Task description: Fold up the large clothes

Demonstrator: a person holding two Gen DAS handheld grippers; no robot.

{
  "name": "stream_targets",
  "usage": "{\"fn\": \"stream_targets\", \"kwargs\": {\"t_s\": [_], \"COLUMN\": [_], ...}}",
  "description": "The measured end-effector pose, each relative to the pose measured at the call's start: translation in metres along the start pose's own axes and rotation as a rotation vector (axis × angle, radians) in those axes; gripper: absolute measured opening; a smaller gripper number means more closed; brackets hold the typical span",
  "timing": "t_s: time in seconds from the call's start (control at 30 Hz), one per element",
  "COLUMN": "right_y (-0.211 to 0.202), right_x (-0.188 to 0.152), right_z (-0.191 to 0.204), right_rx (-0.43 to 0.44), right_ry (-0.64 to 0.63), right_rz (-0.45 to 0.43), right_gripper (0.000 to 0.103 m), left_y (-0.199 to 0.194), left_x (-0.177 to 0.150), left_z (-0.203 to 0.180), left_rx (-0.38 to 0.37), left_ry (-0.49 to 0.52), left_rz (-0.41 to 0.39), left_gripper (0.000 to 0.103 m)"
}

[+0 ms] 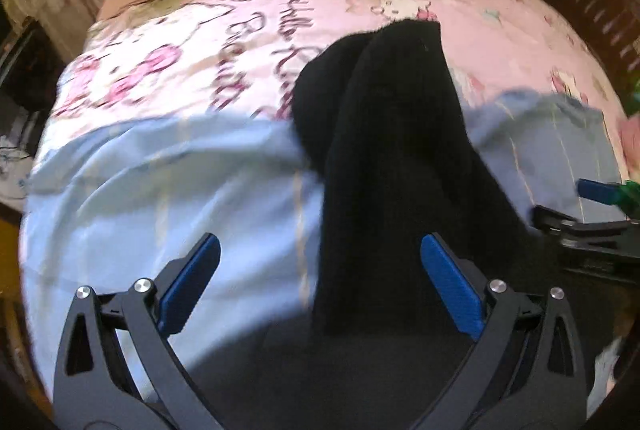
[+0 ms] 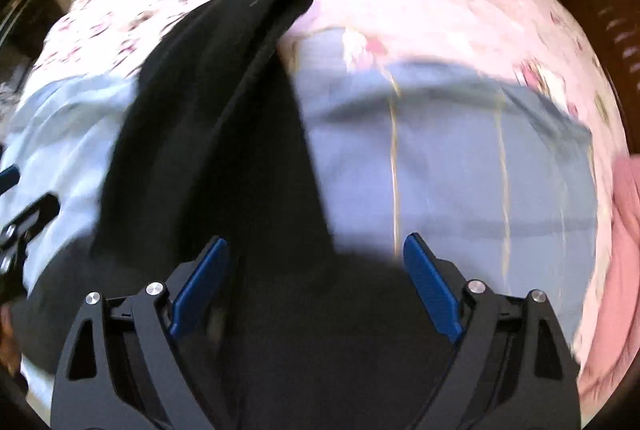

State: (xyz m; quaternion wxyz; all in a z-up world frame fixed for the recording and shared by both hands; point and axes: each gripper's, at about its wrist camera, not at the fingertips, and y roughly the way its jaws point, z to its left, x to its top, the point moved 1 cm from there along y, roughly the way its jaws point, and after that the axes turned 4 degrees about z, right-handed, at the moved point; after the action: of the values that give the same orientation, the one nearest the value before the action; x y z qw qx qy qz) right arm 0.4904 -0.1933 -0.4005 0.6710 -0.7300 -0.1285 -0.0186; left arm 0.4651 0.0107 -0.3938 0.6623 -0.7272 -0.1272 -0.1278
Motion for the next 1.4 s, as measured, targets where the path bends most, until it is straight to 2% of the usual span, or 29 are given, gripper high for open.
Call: {"fn": "stream_targets", "kwargs": {"t_s": [0.13,0.17,0.2,0.23,0.27,0.3,0.33,0.37,0.4,0.43,0.47,0.5,0.57,0.6,0.7,0.83,0.9,0.97,1.03,1.17,1.27,1.33,1.37,1.4], "right_y": [0.048,0.072,0.087,0.110,0.113,0.108,0.103,0.097,0.092,0.084,0.074,0.061,0.040,0.025,-0.020,-0.054,-0.071,-0.087,-0.099,-0.094,-0.071,-0.068,-0.070,-0.073], "right_x": [0.052,0.056,0.056,0.051,0.046,0.044,0.041,0.037,0.034,0.030,0.026,0.020,0.010,0.003,-0.025,-0.048,-0.062,-0.091,-0.137,-0.213,-0.231,-0.237,-0.243,-0.248], "right_z": [-0.003,-0.007,-0.004,0.000,0.008,0.015,0.020,0.023,0.024,0.025,0.026,0.027,0.024,0.019,0.002,0.001,-0.004,-0.008,-0.004,-0.016,-0.008,-0.014,-0.016,-0.020], "right_rx": [0.093,0.118,0.151,0.212,0.163,0.134,0.133,0.169,0.192,0.187,0.175,0.171,0.212,0.257,0.305,0.271,0.299,0.312,0.302,0.306,0.292,0.296,0.286,0.259], "right_ry": [0.067,0.108,0.126,0.132,0.076,0.023,-0.020,-0.031,-0.028,-0.019,-0.019,-0.032,-0.052,-0.049,-0.051,-0.127,-0.130,-0.159,-0.194,-0.193,-0.165,-0.123,-0.104,-0.074], "right_rz": [-0.058,-0.019,0.025,0.091,0.046,-0.020,-0.078,-0.122,-0.142,-0.167,-0.199,-0.240,-0.292,-0.307,-0.374,-0.380,-0.395,-0.423,-0.436,-0.362,-0.295,-0.296,-0.299,-0.293], "right_gripper": [0.090,0.090,0.090,0.090,0.091,0.090,0.084,0.064,0.037,0.029,0.014,0.011,0.010,0.010,0.010,0.010,0.010,0.010,0.010,0.010,0.011,0.014,0.026,0.050], "left_y": [0.049,0.067,0.086,0.109,0.116,0.112,0.110,0.108,0.104,0.096,0.088,0.075,0.043,0.029,-0.011,-0.035,-0.051,-0.074,-0.088,-0.094,-0.078,-0.077,-0.077,-0.078], "left_x": [0.031,0.036,0.036,0.031,0.027,0.017,0.011,0.004,0.001,0.000,-0.001,-0.004,-0.012,-0.017,-0.038,-0.055,-0.071,-0.103,-0.141,-0.223,-0.251,-0.260,-0.263,-0.266], "left_z": [-0.010,-0.013,-0.017,-0.022,-0.025,-0.028,-0.032,-0.039,-0.042,-0.044,-0.043,-0.042,-0.045,-0.048,-0.050,-0.046,-0.044,-0.051,-0.062,-0.085,-0.094,-0.096,-0.095,-0.093], "left_rx": [-0.071,-0.067,-0.055,-0.034,-0.006,0.014,0.024,0.061,0.077,0.081,0.068,0.037,-0.034,-0.047,-0.081,-0.092,-0.133,-0.127,-0.112,-0.101,-0.076,-0.069,-0.078,-0.089], "left_ry": [-0.030,-0.031,-0.025,-0.013,-0.008,-0.008,-0.005,0.005,0.010,-0.001,-0.021,-0.040,-0.042,-0.026,-0.002,-0.024,-0.027,0.035,0.110,0.271,0.334,0.331,0.312,0.295], "left_rz": [-0.044,-0.031,-0.004,0.029,0.003,-0.099,-0.155,-0.204,-0.227,-0.241,-0.258,-0.285,-0.342,-0.359,-0.411,-0.396,-0.421,-0.473,-0.495,-0.440,-0.382,-0.386,-0.391,-0.389], "left_gripper": [0.101,0.091,0.062,0.054,0.054,0.037,0.033,0.024,0.018,0.017,0.016,0.015,0.015,0.015,0.015,0.015,0.015,0.015,0.015,0.017,0.018,0.023,0.033,0.069]}}
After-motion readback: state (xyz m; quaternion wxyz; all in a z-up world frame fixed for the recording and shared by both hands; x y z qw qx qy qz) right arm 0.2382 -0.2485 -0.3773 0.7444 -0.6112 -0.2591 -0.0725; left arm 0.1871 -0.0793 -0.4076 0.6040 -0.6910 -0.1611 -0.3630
